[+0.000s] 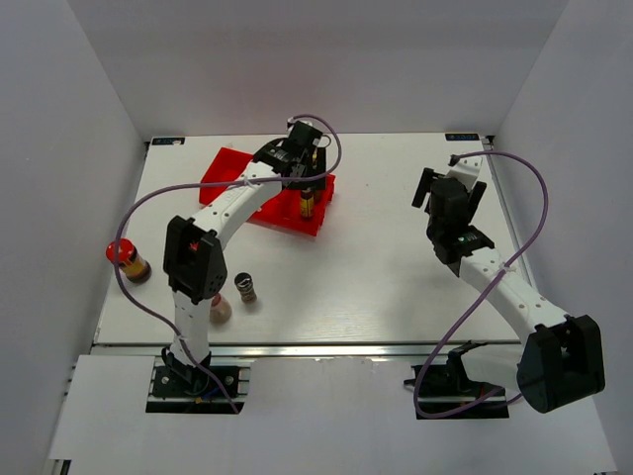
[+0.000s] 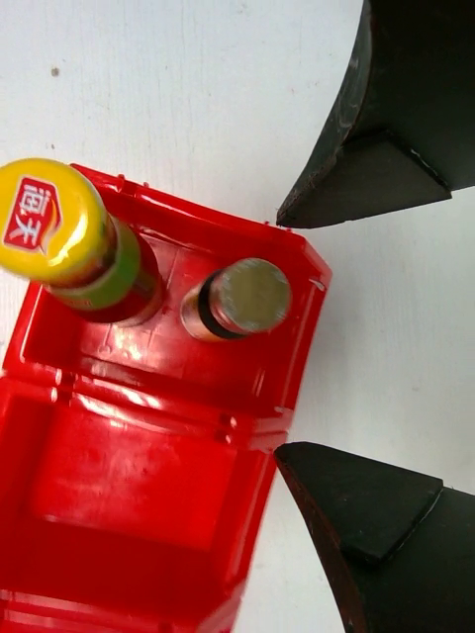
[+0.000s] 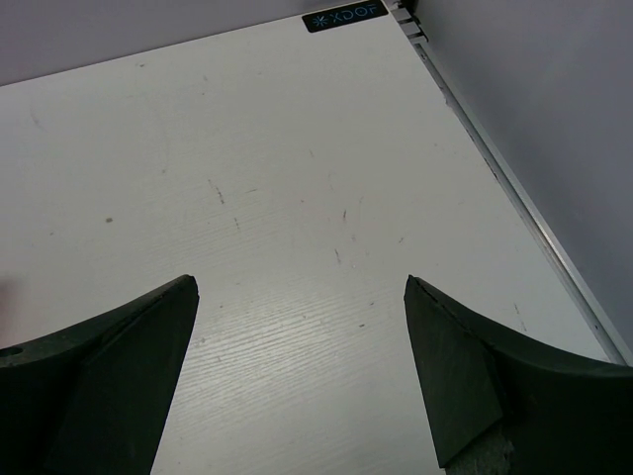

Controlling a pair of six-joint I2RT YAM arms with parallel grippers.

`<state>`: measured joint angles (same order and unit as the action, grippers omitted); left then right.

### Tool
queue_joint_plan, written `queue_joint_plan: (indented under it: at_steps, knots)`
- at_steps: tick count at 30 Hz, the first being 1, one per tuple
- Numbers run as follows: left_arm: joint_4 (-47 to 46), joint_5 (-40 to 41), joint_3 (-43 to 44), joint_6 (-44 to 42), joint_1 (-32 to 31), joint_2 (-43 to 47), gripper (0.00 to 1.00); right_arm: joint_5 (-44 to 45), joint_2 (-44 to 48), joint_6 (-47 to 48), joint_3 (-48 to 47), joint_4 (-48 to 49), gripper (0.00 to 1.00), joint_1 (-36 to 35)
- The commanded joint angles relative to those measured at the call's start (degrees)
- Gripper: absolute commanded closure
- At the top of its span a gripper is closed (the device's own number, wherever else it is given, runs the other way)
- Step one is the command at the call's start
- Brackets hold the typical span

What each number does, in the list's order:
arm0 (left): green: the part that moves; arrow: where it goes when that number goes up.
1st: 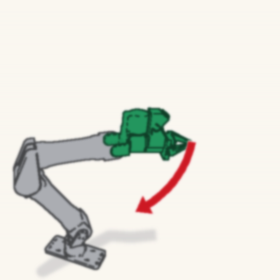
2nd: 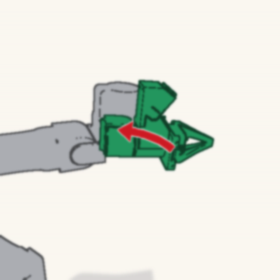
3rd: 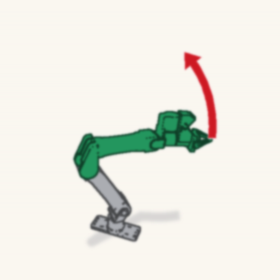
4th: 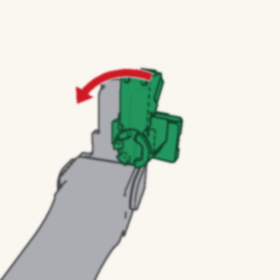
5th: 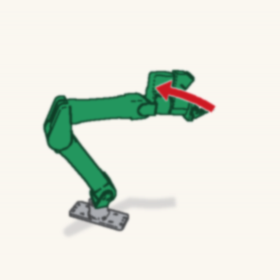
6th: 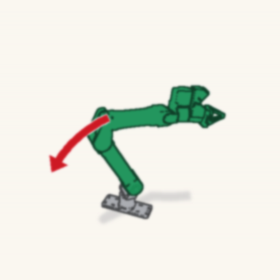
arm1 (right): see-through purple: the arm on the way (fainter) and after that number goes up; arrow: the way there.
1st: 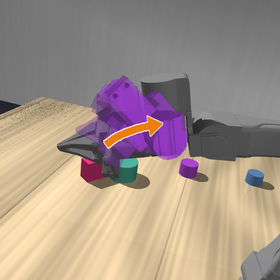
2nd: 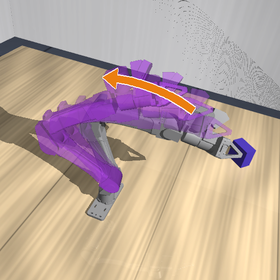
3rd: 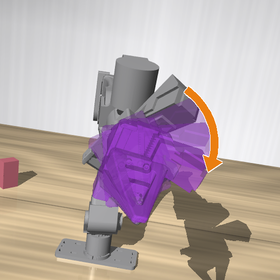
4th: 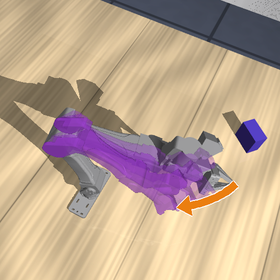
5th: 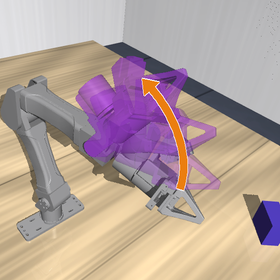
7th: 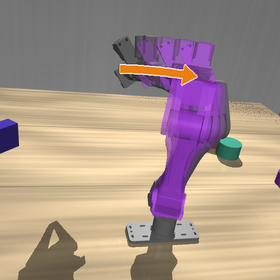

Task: Organize the condiment bottles

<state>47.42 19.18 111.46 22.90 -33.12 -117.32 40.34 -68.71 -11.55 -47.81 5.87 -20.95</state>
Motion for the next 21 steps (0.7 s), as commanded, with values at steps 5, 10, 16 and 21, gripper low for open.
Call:
queue_joint_plan:
  at_steps: [5,10,16,21]
  knots:
    - [-3.38,4.99,-11.06,3.73,-0.27,15.09,0.02,-1.14,2.88,-1.1,0.7,1.25,0.11,0.38]
    - [-0.93,10.69,-18.55,8.55,-0.27,23.53,0.02,-3.5,3.67,0.29,0.79,2.04,0.11,0.38]
    - [3.64,16.24,-32.67,14.63,-0.27,38.0,0.02,-20.35,7.18,3.73,1.4,4.5,0.11,0.38]
    - [6.27,16.33,-43.24,20.78,-0.27,50.33,0.02,-38.57,7.28,9.07,0.18,3.63,0.11,-5.84]
